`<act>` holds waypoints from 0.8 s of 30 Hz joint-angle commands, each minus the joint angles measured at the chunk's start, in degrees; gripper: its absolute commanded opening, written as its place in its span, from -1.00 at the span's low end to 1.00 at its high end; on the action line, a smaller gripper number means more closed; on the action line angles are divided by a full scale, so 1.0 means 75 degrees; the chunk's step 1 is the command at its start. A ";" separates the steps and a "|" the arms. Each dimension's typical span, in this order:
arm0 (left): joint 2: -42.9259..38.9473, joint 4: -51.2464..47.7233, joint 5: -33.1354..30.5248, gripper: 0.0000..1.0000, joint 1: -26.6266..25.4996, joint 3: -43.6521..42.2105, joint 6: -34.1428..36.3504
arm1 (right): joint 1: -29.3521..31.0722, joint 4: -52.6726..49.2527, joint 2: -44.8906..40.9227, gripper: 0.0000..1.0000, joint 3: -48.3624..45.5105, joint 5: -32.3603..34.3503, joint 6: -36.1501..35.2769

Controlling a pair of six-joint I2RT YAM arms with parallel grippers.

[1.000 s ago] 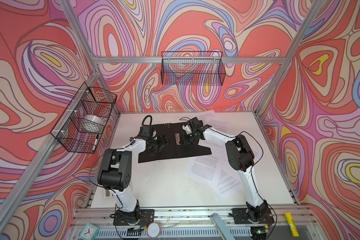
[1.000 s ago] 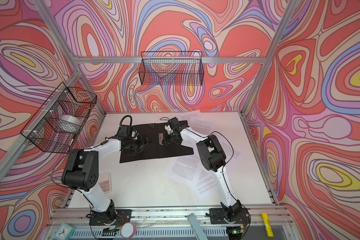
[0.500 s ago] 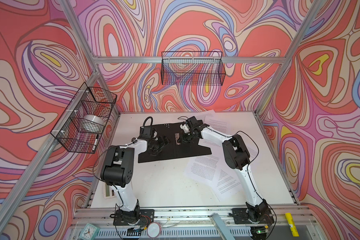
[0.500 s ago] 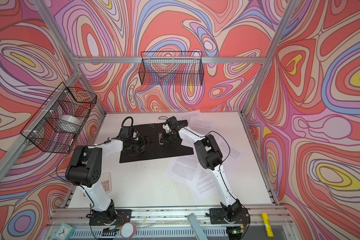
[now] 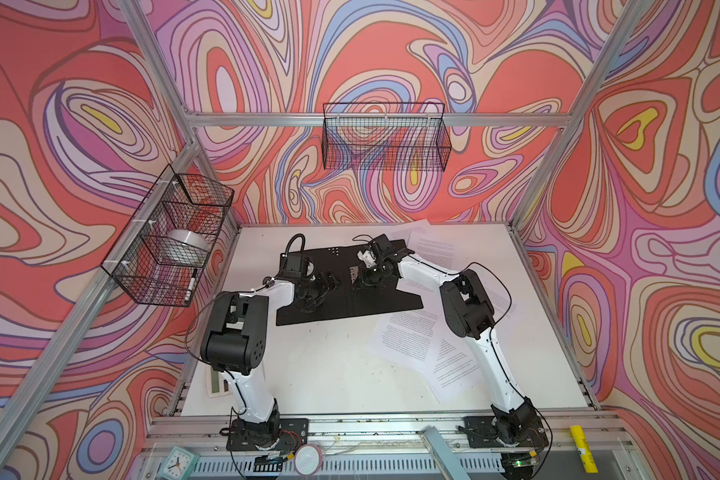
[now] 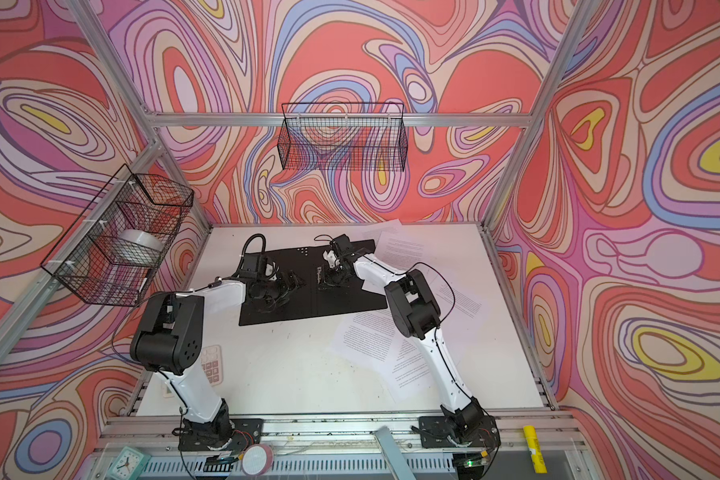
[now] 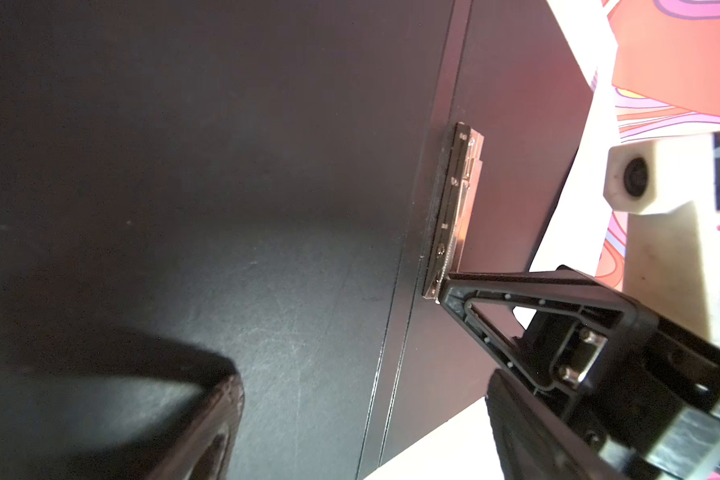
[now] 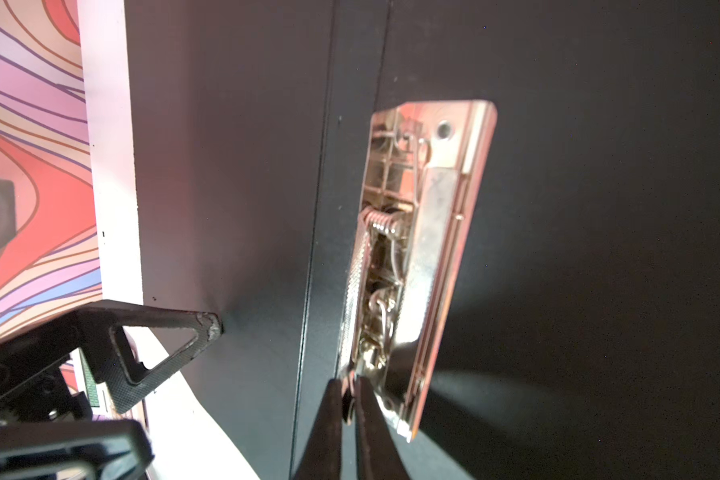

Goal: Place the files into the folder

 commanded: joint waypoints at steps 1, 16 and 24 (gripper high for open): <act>0.0312 -0.0640 -0.0367 0.83 0.0073 -0.0339 -0.0073 | 0.0027 -0.0075 0.0221 -0.94 0.0036 0.0116 0.0024; 0.0587 -0.0961 -0.0635 0.82 0.0212 -0.0280 -0.0108 | 0.0062 -0.0837 0.0303 -1.00 -0.0244 0.1541 0.0024; 0.0675 -0.1007 -0.0655 0.81 0.0305 -0.0293 -0.0097 | 0.0062 -0.0731 0.0068 -1.00 -0.1102 0.2631 0.0501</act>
